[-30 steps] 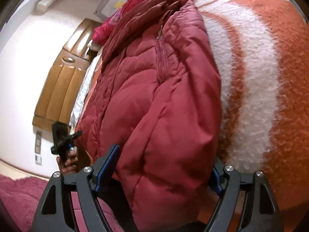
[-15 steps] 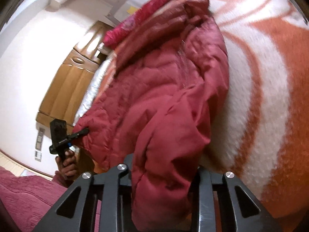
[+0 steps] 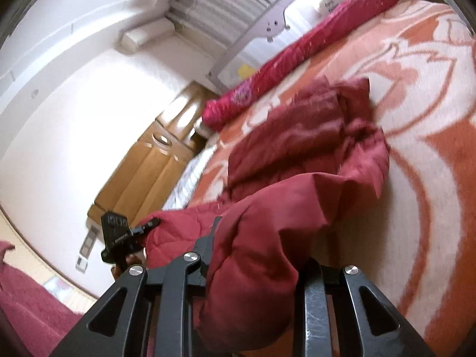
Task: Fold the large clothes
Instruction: 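Fold the coat side toward the zipper with the right gripper while the left gripper grasps the hem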
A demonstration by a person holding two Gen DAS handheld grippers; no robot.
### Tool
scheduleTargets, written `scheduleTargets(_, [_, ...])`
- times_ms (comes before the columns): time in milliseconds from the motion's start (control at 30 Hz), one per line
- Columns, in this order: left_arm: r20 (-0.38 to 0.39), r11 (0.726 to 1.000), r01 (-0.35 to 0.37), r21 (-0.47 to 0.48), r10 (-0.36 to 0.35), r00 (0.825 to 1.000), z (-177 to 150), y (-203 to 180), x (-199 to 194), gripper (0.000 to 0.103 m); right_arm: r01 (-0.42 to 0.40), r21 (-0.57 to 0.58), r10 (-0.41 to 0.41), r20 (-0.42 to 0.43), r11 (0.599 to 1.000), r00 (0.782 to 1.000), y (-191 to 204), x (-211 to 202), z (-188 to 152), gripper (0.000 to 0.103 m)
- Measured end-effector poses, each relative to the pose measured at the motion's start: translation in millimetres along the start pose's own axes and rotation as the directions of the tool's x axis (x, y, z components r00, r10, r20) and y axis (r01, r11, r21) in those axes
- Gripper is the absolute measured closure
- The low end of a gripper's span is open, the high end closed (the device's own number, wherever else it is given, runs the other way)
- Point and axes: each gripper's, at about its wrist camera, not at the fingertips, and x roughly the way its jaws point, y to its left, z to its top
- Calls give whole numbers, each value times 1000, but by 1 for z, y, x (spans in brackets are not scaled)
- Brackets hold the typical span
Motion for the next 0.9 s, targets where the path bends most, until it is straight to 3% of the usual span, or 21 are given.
scheduleTargets(267, [33,999,-22,34,21,999,40,-2,21,82,58,-74,-52,73,996,996,11,21,46,79])
scheduleTargets(533, [53,999,-43,19,42,998,80,2,45,82,105,-56,-98,123,993,988,4,49,88,79])
scheduleTargets(900, [67,992,-128,-21,129,989,135,13,104,82,259,-25,-251,170,966,953,-18,97,149,79])
